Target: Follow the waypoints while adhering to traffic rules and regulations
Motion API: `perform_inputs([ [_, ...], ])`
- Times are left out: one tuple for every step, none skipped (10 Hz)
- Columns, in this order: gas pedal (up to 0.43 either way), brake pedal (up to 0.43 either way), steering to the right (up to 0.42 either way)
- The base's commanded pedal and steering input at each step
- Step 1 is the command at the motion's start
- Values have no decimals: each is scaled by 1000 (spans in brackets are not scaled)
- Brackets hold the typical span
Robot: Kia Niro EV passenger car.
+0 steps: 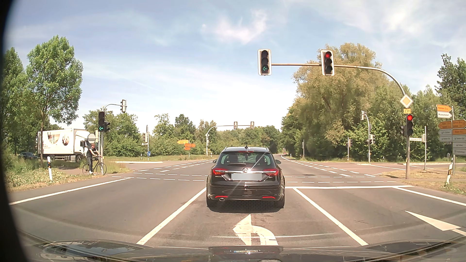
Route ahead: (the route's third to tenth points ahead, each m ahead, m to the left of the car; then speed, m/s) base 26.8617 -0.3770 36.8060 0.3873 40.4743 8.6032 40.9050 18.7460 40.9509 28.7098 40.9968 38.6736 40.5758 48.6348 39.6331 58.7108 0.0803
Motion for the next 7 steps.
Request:
perform_inputs([
  [260, 0, 4],
  [260, 0, 4],
  [260, 0, 4],
  [260, 0, 4],
  [260, 0, 4],
  [260, 0, 4],
  [260, 0, 4],
])
